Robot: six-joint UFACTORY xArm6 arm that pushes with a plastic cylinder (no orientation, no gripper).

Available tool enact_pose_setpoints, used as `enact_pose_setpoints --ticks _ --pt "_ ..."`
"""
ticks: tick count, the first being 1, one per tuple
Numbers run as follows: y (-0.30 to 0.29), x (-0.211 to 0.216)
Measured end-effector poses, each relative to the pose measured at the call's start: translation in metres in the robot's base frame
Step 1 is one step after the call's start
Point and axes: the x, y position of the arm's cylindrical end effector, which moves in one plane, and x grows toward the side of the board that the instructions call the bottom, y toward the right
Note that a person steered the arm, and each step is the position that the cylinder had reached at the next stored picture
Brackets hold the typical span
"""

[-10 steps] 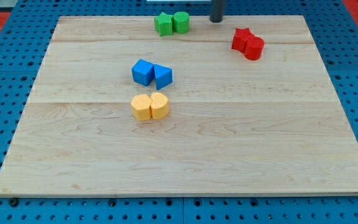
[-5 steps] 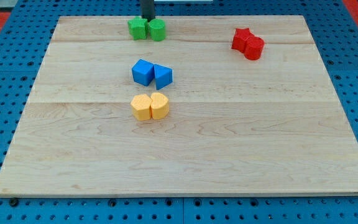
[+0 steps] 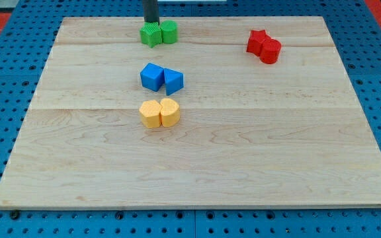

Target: Slide the green circle and the green star towards left and down a bit

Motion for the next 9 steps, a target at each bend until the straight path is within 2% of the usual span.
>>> enact_pose_setpoints --ticks 1,3,4,5,6,7,9 --pt "0.035 0.000" --pt "0.069 -0.014" --pt "0.047 0.008" --pt "0.048 -0.006" --pt "0.007 -0.018" --pt "-0.026 -0.009" --pt "0.027 0.007"
